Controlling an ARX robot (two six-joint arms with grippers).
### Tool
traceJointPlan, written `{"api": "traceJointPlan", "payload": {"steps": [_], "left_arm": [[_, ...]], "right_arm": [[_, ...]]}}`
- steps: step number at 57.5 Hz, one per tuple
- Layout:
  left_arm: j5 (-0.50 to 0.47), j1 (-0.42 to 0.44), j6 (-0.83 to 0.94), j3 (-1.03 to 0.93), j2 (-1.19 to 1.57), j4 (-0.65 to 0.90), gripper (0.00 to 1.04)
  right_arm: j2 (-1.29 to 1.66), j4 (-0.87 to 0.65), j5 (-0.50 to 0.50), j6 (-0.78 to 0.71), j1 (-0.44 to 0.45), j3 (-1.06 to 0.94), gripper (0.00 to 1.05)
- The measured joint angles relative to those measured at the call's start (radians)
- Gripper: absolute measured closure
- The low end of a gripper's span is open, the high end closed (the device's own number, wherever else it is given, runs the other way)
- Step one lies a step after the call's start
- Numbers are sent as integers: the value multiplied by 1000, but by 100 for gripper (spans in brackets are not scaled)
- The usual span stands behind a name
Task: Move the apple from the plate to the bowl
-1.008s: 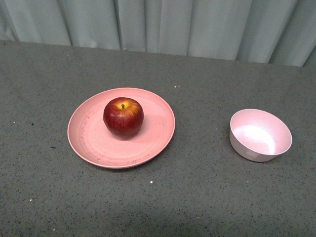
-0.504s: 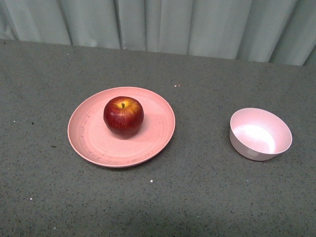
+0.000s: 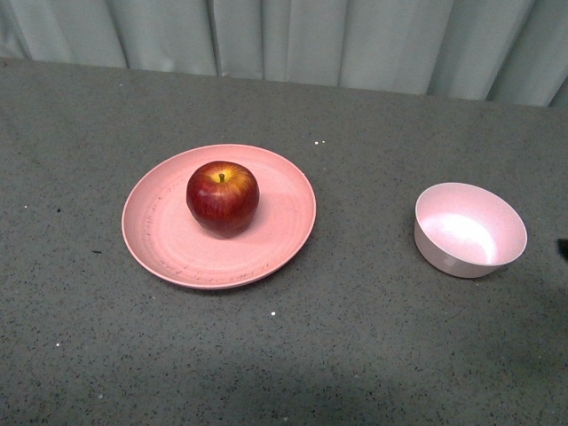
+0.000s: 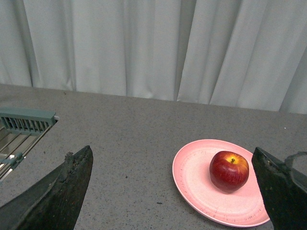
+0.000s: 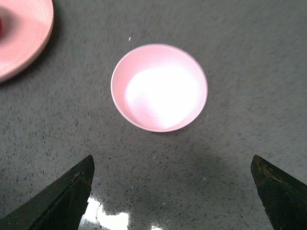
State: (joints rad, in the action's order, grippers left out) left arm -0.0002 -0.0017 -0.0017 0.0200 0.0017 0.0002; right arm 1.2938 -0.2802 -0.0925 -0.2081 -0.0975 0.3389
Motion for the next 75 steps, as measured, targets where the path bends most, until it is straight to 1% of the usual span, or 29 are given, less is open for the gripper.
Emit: {"api": "traceJointPlan", "payload": {"steps": [6, 17, 23, 41, 42, 47, 49, 53, 54, 57, 61, 62, 66, 67, 69, 72, 75], "left_arm": [[0, 0, 0, 0, 0, 0, 7], [0, 0, 0, 0, 0, 0, 7], [0, 0, 0, 0, 0, 0, 7], [0, 0, 0, 0, 0, 0, 7], [0, 0, 0, 0, 0, 0, 7], [0, 0, 0, 0, 0, 0, 7], [0, 0, 0, 0, 0, 0, 7], [0, 0, 0, 0, 0, 0, 7], [0, 0, 0, 0, 0, 0, 7], [0, 0, 0, 0, 0, 0, 7], [0, 0, 0, 0, 0, 0, 7], [0, 0, 0, 0, 0, 0, 7], [0, 0, 0, 0, 0, 0, 7], [0, 0, 0, 0, 0, 0, 7], [0, 0, 0, 0, 0, 0, 7], [0, 0, 0, 0, 0, 0, 7], [0, 0, 0, 0, 0, 0, 7]], "right_arm": [[194, 27, -14, -22, -23, 99, 9], [412, 68, -11, -60, -56, 266, 9], [496, 103, -37, -84, -65, 344, 9], [665, 177, -14, -119, -79, 512, 11], [668, 180, -14, -119, -79, 516, 12], [689, 189, -9, -119, -81, 541, 26], [692, 190, -9, -119, -81, 544, 29], [699, 194, -9, -119, -82, 552, 40], [702, 198, -9, -119, -83, 554, 45], [708, 204, -5, -120, -85, 558, 56], [712, 208, -2, -120, -87, 560, 65], [715, 212, -3, -119, -87, 561, 70], [722, 219, -2, -119, -87, 565, 85], [724, 220, -2, -119, -87, 565, 90], [726, 221, -2, -119, -87, 565, 93], [726, 223, 3, -120, -87, 567, 103], [726, 224, 4, -121, -87, 575, 104]]}}
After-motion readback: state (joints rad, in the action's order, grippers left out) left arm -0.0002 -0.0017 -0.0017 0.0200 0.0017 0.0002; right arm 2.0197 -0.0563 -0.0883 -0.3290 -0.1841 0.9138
